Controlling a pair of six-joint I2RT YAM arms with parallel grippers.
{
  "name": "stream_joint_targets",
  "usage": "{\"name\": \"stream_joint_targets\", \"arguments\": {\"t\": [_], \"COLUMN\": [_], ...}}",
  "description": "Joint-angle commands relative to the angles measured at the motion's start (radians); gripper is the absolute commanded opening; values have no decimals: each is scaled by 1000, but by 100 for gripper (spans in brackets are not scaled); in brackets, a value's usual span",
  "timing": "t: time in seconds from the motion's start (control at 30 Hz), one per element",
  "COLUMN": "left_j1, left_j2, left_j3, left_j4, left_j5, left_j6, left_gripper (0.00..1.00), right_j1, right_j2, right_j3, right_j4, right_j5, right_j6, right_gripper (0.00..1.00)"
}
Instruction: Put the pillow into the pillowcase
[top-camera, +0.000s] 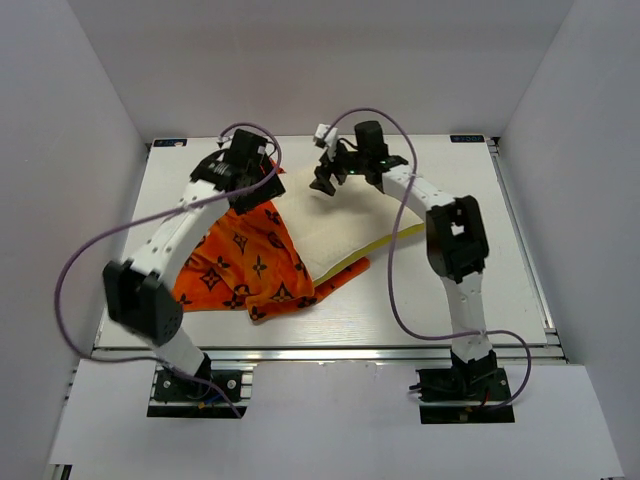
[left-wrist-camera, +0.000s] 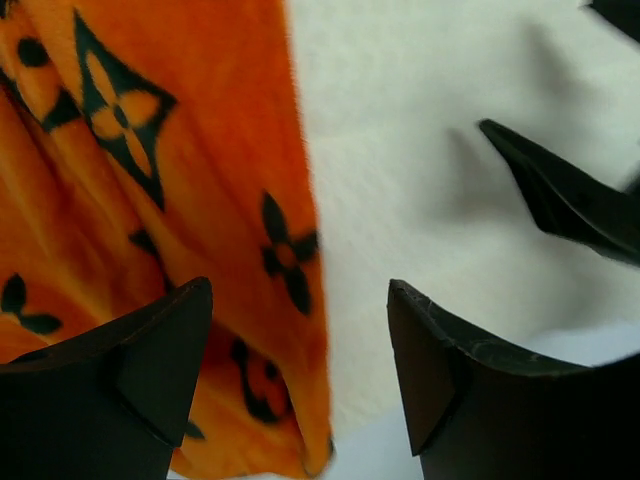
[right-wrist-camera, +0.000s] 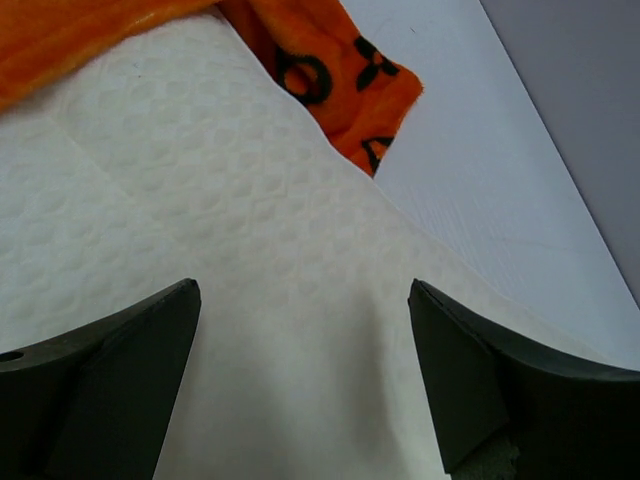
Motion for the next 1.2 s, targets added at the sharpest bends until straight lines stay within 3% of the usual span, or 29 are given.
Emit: {"name": "stream_joint_targets", "arguments": {"t": [0.0,0.23,0.33,0.43,0.47,0.53,0.57,0.63,0.73,0.77,0.87,1.0,1.03,1.17], "left_j1": [41,83,87,89,89,89,89,89,92,93,93,66,37,-14], "left_j2": [95,362,439,472,483,486,485,466,446,443,416,388,393,474], "left_j3": [89,327,356,344,329,297,277,205,136,133,161,344,454,680], "left_j4": [-51,-147,-158,-147,-147,-146,-138,-123,-89,-86,-71,-77,-81,-159], "left_j5": [-28,-94,-93,-88,-85,-74,-71,-65,-54,-44,-10,129,149,298], "left_j6": [56,141,156,167,170,177,181,187,188,187,188,187,185,159], "left_gripper": [80,79,73,61,57,53,49,47,33,19,3,0,0,0], "right_j1": [78,138,131,121,115,107,101,93,81,76,70,70,70,66], "right_j2": [101,215,203,178,162,145,128,111,66,34,-58,-177,-202,-311], "right_j3": [158,200,143,96,82,48,37,19,-21,-53,-126,-272,-291,-345], "right_j4": [-100,-157,-163,-195,-200,-206,-201,-188,-175,-157,-73,45,70,136], "right_j5": [-23,115,107,75,64,34,26,-6,-49,-57,-69,-58,-49,-5], "right_j6": [-156,-253,-252,-250,-243,-209,-195,-163,-92,-56,7,165,199,340], "right_gripper": [90,89,79,51,36,25,14,5,1,0,0,0,0,0]}}
